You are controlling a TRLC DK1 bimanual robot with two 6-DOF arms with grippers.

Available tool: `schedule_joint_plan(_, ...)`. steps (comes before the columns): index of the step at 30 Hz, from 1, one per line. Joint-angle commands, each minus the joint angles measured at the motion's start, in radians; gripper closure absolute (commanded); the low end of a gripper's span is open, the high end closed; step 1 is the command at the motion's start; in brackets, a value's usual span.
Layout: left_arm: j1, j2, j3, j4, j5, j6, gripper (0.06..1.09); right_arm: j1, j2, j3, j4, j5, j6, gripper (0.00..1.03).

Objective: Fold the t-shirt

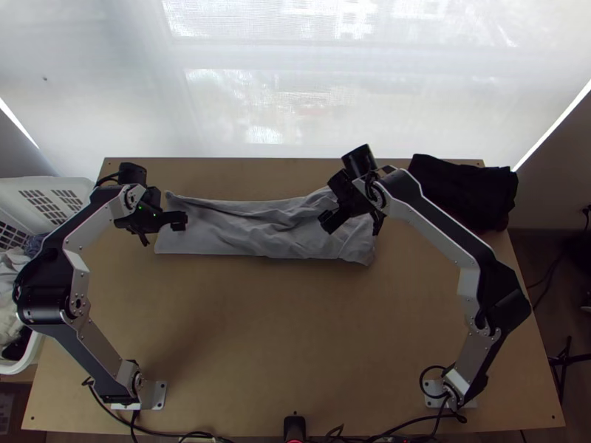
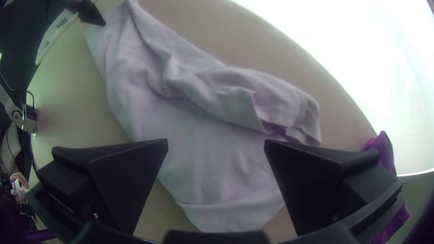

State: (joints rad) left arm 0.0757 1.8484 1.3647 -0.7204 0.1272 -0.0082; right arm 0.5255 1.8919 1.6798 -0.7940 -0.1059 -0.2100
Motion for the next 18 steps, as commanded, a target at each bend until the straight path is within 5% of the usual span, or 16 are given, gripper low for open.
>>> schedule_joint_plan(1, -0.020, 0.035, 0.005, 0.013, 0.000, -0.026, 0.11, 0.091, -0.013, -0.117, 0.044, 0.000, 0.004, 0.04)
schedule_joint_plan(14, -0.040, 0.089, 0.033, 0.022, 0.008, -0.053, 0.13, 0.082, 0.032, -0.210, 0.118, 0.002, -0.009, 0.04)
schedule_joint_plan(18, -0.050, 0.106, 0.033, 0.016, 0.054, -0.059, 0.29, 0.074, 0.050, -0.207, 0.128, 0.003, -0.011, 0.04)
